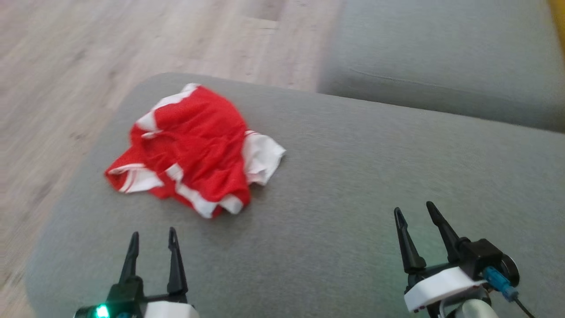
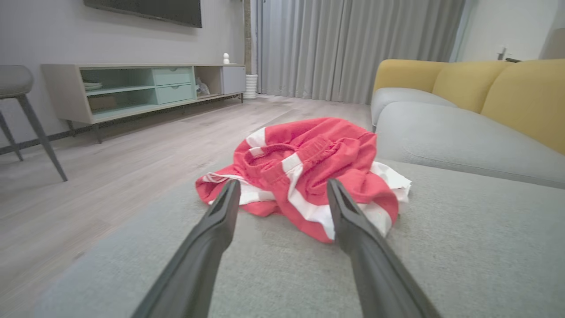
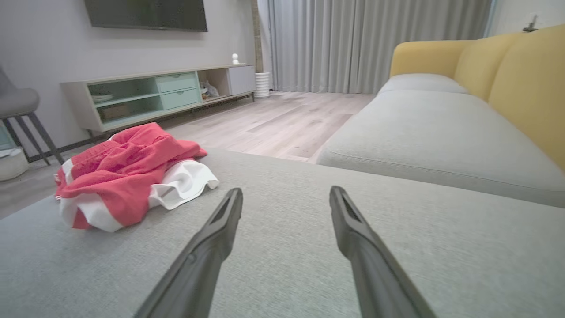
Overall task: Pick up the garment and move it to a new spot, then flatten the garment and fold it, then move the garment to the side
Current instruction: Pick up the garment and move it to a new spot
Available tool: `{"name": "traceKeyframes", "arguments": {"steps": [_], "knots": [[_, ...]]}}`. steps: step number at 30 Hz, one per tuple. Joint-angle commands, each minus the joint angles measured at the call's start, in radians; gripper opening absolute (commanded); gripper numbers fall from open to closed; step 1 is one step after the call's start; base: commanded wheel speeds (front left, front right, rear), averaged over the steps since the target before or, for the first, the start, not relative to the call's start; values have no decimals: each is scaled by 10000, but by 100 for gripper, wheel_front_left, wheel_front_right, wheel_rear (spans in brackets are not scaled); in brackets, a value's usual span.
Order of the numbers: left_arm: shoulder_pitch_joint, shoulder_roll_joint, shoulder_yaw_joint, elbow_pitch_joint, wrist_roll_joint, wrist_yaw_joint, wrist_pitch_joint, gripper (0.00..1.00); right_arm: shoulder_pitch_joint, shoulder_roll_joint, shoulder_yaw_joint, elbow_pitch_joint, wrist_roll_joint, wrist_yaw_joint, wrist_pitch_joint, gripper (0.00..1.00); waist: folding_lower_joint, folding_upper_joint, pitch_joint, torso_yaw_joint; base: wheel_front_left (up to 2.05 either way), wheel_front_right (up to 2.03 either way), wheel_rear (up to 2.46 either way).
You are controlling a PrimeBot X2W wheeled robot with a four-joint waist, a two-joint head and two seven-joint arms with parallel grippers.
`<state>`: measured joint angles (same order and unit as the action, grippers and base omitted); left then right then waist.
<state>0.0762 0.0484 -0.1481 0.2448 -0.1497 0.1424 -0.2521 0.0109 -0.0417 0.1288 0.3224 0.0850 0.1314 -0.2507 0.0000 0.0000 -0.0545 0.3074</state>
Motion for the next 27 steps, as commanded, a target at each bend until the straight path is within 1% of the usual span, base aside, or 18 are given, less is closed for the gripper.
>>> {"name": "traceKeyframes", "arguments": {"steps": [1, 4, 7, 11, 16, 22, 23, 25, 27], "knots": [[-217, 18, 392, -374, -33, 59, -97, 100, -433, -85, 251, -337, 16, -7, -111, 100, 0, 0, -8, 572, 0, 0, 0], [-218, 18, 542, -401, -21, 46, -97, 100, -451, -85, 274, -336, 33, -7, -111, 100, 0, 0, -10, 909, 0, 0, 0], [-196, 18, 702, -483, -11, 57, -97, 100, -445, -85, 288, -338, 13, -7, -111, 100, 0, 0, 1, 1098, 0, 0, 0], [-252, 18, 950, -706, 139, 82, -97, 100, -412, -85, 275, -368, -63, -7, -111, 100, 0, 0, 54, 1200, 0, 0, 0], [-823, 177, 1428, -1234, 661, -112, -97, 100, -382, -85, 298, -299, -390, -7, -111, 100, 0, 0, 353, 1285, 0, 0, 0], [-2703, 551, 1754, -1632, 936, -526, -97, 100, -910, -85, 142, -525, -1266, -7, -111, 100, 0, 0, 1580, 1155, 0, 0, 0], [-3504, 741, 1849, -1450, 956, -696, -97, 100, -1109, -85, 52, -618, -1534, -7, -111, 100, 0, 0, 1968, 1060, 0, 0, 0], [-4359, 917, 1909, -1083, 935, -889, -97, 100, -1302, -95, -49, -732, -1805, -7, -111, 100, 0, 0, 2388, 949, 0, 0, 0], [-5257, 1038, 1890, -436, 893, -1095, -97, 100, -1522, -212, -139, -895, -1968, -7, -111, 100, 0, 0, 2850, 859, 0, 0, 0]]}}
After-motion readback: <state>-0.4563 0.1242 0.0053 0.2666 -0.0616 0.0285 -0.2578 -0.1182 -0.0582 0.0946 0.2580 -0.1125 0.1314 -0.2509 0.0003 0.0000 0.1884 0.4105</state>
